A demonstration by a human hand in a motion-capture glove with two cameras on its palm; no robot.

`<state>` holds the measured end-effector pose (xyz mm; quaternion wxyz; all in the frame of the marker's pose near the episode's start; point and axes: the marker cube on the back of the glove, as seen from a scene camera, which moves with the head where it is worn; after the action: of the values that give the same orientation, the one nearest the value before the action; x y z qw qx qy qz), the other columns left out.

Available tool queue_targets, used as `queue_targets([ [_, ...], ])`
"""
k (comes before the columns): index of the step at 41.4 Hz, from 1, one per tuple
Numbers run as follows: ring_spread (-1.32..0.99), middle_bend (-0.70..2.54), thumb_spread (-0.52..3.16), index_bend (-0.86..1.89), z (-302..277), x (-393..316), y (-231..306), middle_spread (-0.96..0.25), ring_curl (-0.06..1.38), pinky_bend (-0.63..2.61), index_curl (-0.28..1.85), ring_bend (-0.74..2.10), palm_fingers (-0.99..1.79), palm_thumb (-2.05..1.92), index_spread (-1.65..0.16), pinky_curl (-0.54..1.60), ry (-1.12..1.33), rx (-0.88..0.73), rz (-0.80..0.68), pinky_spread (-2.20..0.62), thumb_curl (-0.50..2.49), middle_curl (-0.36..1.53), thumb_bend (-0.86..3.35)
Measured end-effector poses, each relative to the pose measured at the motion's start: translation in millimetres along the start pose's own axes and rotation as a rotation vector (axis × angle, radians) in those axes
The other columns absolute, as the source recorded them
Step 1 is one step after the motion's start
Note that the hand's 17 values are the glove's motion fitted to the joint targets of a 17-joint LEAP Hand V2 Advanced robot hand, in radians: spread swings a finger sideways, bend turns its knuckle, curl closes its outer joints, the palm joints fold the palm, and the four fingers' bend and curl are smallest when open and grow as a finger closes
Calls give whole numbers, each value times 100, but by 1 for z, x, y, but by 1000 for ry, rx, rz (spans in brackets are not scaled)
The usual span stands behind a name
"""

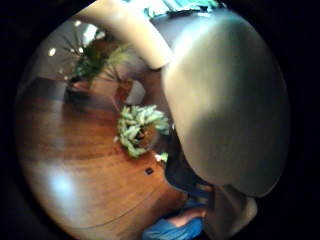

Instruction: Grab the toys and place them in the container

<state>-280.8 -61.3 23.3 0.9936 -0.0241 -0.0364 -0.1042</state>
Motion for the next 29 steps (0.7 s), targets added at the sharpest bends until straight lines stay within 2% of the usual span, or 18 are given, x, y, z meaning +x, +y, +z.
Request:
queue_targets([
  [3, -43, 24, 82, 1, 9, 7, 2, -48, 59, 122, 25, 112, 71, 53, -36, 45, 74, -106, 35, -43, 92, 73, 15],
  [5, -39, 20, 92, -13, 12, 11, 1, -42, 59, 130, 18, 113, 51, 29, -34, 47, 109, -140, 58, -41, 81, 72, -1],
  [7, -34, 16, 96, -10, 11, 13, 0, -35, 60, 139, 16, 113, 34, 12, -32, 49, 100, -144, 79, -38, 74, 72, -10],
  [8, -30, 8, 94, -7, 9, 15, 1, -28, 59, 144, 15, 108, 13, -1, -31, 51, 93, -144, 80, -35, 70, 69, -16],
  [10, -25, 11, 95, -2, 6, 22, 4, -21, 60, 150, 15, 108, 4, -9, -31, 52, 96, -149, 57, -32, 66, 68, -15],
  [19, -12, 18, 98, 5, -19, 50, 19, -2, 53, 162, 10, 112, -3, -12, -29, 48, 133, -149, 28, -23, 50, 61, -11],
  [25, -5, 17, 99, 9, -50, 97, 51, 6, 51, 166, 11, 108, -10, -11, -28, 47, 206, -119, -22, -17, 43, 58, -9],
  [29, -2, 16, 100, 10, -49, 114, 69, 8, 48, 168, 12, 102, -14, -10, -28, 46, 235, -120, 25, -14, 39, 55, -8],
])
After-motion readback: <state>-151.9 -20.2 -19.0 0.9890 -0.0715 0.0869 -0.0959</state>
